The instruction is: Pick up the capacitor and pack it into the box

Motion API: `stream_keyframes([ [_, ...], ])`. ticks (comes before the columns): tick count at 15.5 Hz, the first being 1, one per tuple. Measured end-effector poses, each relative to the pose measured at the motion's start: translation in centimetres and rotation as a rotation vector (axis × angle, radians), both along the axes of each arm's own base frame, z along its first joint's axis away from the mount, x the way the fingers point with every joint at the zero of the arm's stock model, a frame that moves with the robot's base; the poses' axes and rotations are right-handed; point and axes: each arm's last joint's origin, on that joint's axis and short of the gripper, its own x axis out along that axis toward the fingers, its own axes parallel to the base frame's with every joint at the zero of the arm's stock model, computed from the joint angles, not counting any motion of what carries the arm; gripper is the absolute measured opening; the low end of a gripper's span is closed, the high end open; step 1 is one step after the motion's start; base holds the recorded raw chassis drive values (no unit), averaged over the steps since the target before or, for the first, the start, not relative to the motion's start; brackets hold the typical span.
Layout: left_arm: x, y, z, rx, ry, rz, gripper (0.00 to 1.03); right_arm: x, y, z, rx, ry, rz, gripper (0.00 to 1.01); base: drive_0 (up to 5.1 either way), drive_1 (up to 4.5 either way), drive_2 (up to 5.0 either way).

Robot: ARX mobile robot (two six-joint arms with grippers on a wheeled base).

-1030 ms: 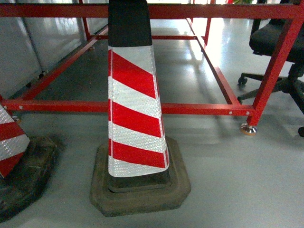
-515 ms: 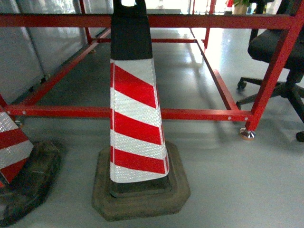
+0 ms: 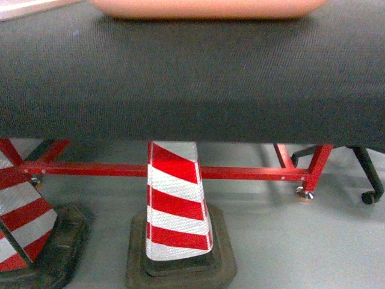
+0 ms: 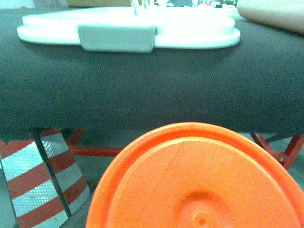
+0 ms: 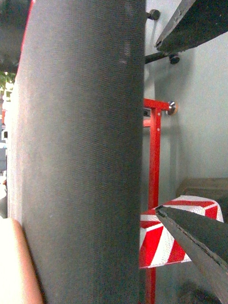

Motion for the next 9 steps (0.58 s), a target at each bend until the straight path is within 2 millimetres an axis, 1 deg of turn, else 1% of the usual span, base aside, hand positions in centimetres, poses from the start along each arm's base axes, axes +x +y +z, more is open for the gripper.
stream_keyframes([
  [9,0.00,0.00,0.00,0.000,0.000,0.000,0.43,0.00,0.00,0.00,0.001,0.000,0.000,0.98,0.0,0.00,0.0],
])
